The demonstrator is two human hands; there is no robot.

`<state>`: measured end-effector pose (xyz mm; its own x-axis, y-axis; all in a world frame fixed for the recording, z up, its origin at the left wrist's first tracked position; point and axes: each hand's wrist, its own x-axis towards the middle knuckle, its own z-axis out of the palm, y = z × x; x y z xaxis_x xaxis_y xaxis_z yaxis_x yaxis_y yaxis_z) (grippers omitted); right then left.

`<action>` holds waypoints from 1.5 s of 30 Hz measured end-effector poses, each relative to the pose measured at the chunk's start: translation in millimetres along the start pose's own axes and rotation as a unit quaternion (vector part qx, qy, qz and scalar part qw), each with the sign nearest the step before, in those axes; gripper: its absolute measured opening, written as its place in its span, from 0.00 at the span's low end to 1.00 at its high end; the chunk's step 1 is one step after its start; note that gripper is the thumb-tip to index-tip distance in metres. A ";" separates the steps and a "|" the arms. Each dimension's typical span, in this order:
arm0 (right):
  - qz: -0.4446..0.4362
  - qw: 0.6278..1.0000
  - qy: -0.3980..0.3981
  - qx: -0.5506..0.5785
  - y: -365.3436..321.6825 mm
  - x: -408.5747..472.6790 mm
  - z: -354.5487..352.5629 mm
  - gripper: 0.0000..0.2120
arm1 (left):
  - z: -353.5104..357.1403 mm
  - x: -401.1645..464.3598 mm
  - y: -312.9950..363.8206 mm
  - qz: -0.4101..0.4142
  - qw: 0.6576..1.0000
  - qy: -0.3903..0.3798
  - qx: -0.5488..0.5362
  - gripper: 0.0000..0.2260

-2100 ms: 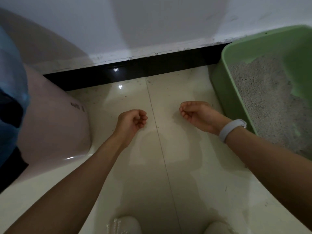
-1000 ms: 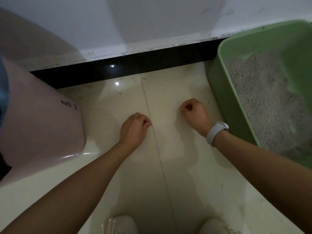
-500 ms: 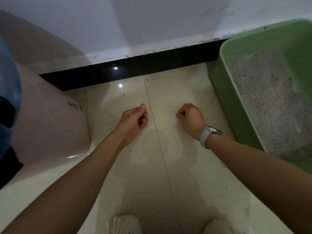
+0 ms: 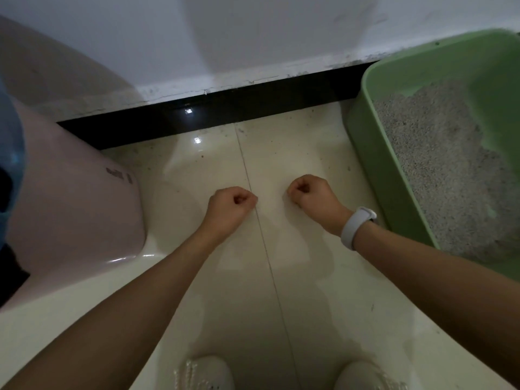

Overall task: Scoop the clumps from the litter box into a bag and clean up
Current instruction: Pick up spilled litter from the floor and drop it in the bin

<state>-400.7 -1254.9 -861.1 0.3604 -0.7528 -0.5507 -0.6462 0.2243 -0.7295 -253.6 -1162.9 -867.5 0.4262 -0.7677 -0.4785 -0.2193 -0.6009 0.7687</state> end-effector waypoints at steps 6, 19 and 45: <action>0.047 0.995 -0.029 0.085 2.2 -0.1 -2.6 0.14 | 12.8 -3.4 -11.0 0.102 0.982 0.014 0.160 0.06; -0.113 0.977 -0.027 -0.181 3.5 -5.0 21.1 0.09 | 15.2 -3.4 -7.2 0.101 0.960 0.011 0.259 0.08; -0.125 0.967 -0.026 -0.221 -63.5 -27.7 10.7 0.09 | -46.4 -63.0 86.0 0.147 0.979 0.122 0.074 0.04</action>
<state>-362.5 -1241.6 -803.9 0.5684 -0.7145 -0.4080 -0.7551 -0.2561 -0.6035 -258.5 -1155.9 -751.6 0.5183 -0.8473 -0.1156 -0.4819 -0.4010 0.7791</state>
